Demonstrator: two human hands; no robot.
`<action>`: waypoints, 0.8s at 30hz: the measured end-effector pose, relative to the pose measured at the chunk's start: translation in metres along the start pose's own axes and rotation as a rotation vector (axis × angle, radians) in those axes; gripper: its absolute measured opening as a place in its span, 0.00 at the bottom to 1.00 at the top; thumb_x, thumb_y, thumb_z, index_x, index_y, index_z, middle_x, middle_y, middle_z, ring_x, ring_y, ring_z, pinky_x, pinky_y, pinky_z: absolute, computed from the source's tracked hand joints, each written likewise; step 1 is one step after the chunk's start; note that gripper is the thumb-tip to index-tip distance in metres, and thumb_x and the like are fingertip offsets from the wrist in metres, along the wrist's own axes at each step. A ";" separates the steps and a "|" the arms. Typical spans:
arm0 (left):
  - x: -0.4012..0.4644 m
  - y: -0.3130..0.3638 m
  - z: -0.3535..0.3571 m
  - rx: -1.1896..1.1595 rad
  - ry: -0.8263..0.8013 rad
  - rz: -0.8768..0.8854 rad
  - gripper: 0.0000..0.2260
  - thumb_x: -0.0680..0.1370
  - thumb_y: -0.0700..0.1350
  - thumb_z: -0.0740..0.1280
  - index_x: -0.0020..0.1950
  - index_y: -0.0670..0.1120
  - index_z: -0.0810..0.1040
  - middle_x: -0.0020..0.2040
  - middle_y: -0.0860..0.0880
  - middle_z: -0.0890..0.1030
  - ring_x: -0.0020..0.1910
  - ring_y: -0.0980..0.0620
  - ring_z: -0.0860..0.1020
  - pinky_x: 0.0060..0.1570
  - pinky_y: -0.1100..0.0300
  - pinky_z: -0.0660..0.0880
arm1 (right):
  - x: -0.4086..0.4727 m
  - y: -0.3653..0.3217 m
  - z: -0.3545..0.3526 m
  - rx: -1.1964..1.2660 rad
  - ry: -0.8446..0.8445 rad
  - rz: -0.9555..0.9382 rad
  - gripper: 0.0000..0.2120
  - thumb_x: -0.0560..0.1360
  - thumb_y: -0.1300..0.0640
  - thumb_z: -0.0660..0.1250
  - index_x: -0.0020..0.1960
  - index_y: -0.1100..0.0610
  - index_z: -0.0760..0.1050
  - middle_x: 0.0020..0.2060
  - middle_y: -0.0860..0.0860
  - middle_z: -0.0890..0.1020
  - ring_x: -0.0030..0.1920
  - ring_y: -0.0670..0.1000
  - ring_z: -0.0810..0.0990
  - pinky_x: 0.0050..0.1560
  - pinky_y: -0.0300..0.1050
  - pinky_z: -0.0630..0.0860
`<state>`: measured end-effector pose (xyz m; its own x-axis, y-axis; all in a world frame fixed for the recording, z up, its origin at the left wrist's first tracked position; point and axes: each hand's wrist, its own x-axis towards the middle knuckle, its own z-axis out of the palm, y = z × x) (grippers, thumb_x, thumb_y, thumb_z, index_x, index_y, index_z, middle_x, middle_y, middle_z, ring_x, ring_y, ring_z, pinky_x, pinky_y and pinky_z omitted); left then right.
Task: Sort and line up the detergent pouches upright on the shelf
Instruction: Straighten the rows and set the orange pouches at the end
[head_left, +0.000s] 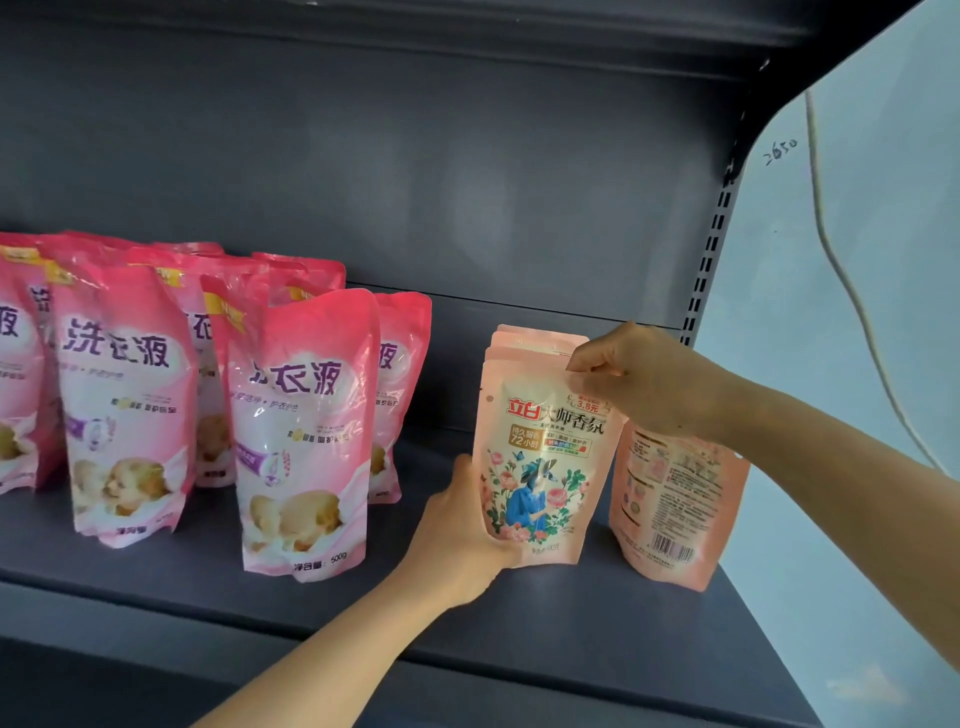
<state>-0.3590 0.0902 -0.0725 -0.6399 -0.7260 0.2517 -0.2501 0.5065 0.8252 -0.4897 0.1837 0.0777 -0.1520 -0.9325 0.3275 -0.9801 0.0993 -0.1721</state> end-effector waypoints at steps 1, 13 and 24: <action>0.001 -0.001 0.001 -0.001 -0.002 0.001 0.25 0.68 0.41 0.74 0.58 0.50 0.64 0.57 0.56 0.77 0.50 0.60 0.78 0.38 0.75 0.74 | 0.000 0.001 0.002 0.000 0.009 0.010 0.12 0.80 0.58 0.59 0.52 0.60 0.81 0.49 0.49 0.83 0.47 0.49 0.79 0.46 0.41 0.77; 0.001 -0.008 0.003 -0.023 -0.006 0.016 0.26 0.68 0.43 0.75 0.60 0.50 0.65 0.55 0.57 0.77 0.49 0.60 0.78 0.34 0.76 0.73 | -0.007 -0.004 0.011 0.112 0.130 0.095 0.09 0.78 0.56 0.63 0.52 0.57 0.81 0.49 0.48 0.83 0.49 0.49 0.81 0.52 0.44 0.78; 0.004 -0.009 0.004 -0.015 -0.019 0.050 0.25 0.71 0.42 0.73 0.57 0.51 0.60 0.55 0.57 0.74 0.50 0.57 0.76 0.34 0.72 0.73 | -0.069 0.009 -0.011 0.244 0.759 0.363 0.13 0.74 0.59 0.68 0.58 0.53 0.75 0.54 0.47 0.80 0.56 0.47 0.78 0.58 0.45 0.74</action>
<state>-0.3623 0.0844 -0.0803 -0.6649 -0.6912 0.2831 -0.2064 0.5344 0.8197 -0.4893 0.2533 0.0641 -0.5787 -0.3657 0.7289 -0.8129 0.1874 -0.5514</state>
